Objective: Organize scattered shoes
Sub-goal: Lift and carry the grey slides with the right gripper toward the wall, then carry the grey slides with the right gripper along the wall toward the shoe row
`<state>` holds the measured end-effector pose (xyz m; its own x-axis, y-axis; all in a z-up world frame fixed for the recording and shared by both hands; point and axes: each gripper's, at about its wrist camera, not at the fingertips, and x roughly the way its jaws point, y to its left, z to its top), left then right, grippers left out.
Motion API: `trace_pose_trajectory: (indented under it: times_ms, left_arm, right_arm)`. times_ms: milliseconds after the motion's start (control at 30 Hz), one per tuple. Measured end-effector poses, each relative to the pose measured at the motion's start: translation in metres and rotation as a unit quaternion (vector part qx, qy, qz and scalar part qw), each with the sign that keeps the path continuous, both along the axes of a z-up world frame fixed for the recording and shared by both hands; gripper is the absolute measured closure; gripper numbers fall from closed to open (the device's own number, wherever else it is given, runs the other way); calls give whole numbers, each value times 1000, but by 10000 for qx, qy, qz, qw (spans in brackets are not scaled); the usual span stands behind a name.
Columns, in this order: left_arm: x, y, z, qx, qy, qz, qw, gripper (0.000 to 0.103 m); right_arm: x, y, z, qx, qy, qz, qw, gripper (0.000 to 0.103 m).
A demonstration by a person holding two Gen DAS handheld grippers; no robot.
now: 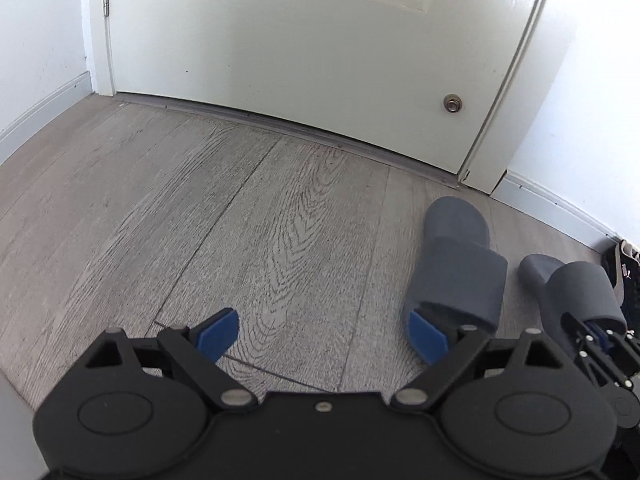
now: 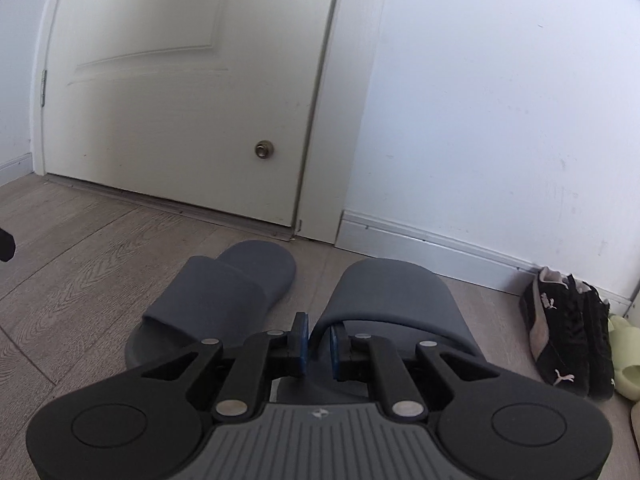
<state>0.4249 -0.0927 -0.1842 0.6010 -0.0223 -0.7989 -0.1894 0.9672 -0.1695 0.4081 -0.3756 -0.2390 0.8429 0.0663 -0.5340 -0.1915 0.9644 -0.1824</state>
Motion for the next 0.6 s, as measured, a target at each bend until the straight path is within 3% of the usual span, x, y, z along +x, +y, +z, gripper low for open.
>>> trace_pose_trajectory:
  times_ms: [100, 267, 367, 600]
  left_arm:
    - [2, 6, -5, -187, 147, 117, 9996, 10]
    - [4, 8, -6, -452, 221, 279, 9983, 10]
    - [4, 2, -10, -391, 141, 342, 9986, 10]
    - [-1, -20, -14, 156, 183, 306, 9992, 10]
  right_arm:
    - [18, 12, -8, 255, 324, 38, 9991, 91]
    - [30, 12, -21, 876, 1186, -456, 9880, 91]
    - [24, 16, -26, 751, 1214, -283, 9894, 91]
    - [21, 9, -51, 851, 1216, 205, 9887, 91]
